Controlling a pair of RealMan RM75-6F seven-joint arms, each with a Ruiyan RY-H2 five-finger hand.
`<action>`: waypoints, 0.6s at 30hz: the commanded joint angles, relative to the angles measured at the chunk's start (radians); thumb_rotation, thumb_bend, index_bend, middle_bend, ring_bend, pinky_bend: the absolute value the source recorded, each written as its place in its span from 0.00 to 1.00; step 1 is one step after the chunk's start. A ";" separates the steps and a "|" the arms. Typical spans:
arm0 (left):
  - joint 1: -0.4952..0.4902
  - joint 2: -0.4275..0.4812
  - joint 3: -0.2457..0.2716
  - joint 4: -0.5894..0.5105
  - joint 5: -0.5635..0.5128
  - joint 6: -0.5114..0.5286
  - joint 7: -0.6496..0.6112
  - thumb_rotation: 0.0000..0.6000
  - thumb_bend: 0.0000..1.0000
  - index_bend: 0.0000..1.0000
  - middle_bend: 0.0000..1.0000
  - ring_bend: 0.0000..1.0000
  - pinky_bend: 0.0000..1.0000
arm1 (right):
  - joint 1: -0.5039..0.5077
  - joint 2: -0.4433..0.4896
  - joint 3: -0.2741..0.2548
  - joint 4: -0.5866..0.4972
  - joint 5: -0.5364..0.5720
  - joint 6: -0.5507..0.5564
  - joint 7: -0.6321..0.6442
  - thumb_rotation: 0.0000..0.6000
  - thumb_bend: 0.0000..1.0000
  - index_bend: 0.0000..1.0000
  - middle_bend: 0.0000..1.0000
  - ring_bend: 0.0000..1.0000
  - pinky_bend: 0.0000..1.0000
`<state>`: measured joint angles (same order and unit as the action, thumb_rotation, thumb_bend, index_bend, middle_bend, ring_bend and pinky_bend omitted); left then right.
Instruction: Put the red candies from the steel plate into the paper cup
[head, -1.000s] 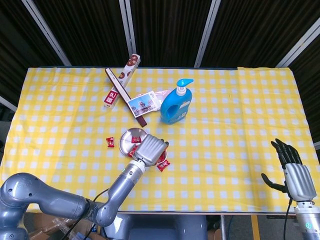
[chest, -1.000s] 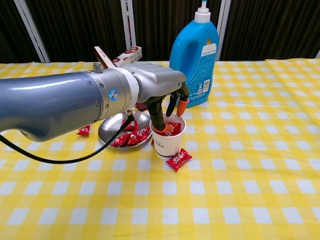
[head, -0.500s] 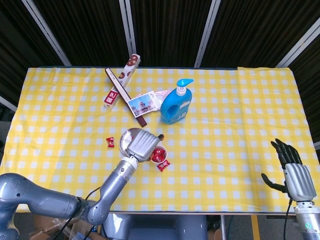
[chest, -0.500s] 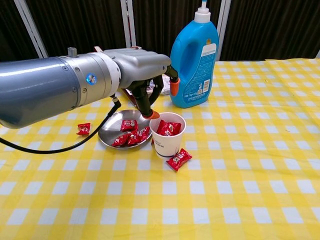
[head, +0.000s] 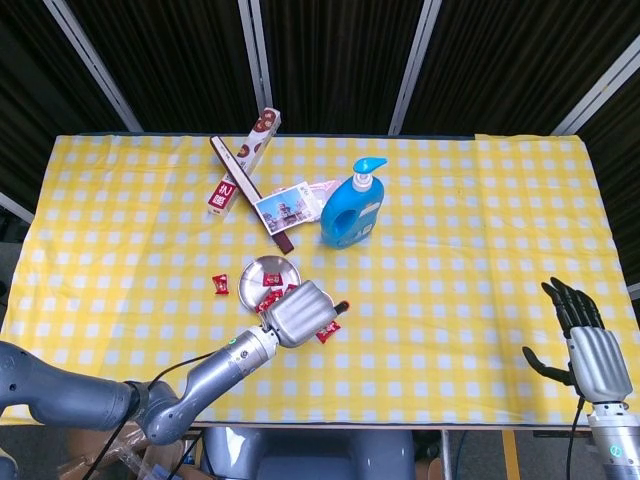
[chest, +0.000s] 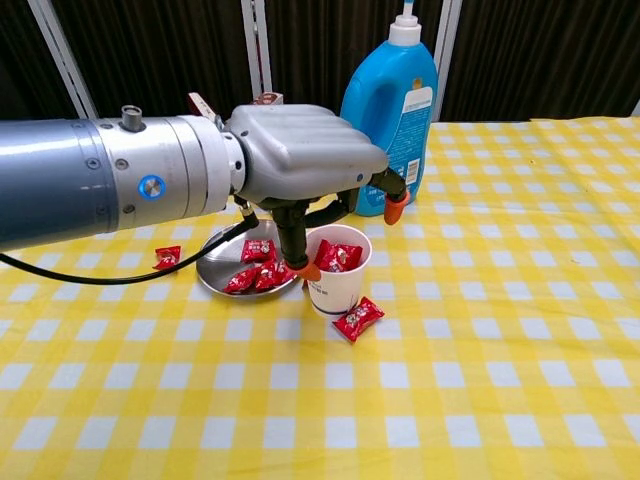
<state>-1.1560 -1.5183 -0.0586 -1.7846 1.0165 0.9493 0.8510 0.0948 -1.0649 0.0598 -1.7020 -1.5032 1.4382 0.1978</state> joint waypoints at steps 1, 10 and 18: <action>-0.016 0.004 0.031 0.041 0.061 -0.028 0.023 1.00 0.16 0.27 0.82 0.91 0.92 | 0.000 0.000 0.000 -0.001 0.000 0.001 -0.001 1.00 0.34 0.00 0.00 0.00 0.00; -0.042 -0.057 0.024 0.097 0.016 -0.079 0.042 1.00 0.17 0.27 0.81 0.91 0.92 | -0.002 0.000 0.004 -0.002 0.007 0.003 -0.002 1.00 0.34 0.00 0.00 0.00 0.00; -0.063 -0.102 0.028 0.144 -0.007 -0.107 0.064 1.00 0.18 0.29 0.81 0.90 0.92 | -0.003 0.002 0.006 -0.007 0.016 0.001 -0.004 1.00 0.34 0.00 0.00 0.00 0.00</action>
<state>-1.2172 -1.6177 -0.0309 -1.6437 1.0116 0.8450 0.9137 0.0919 -1.0625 0.0658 -1.7089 -1.4870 1.4391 0.1936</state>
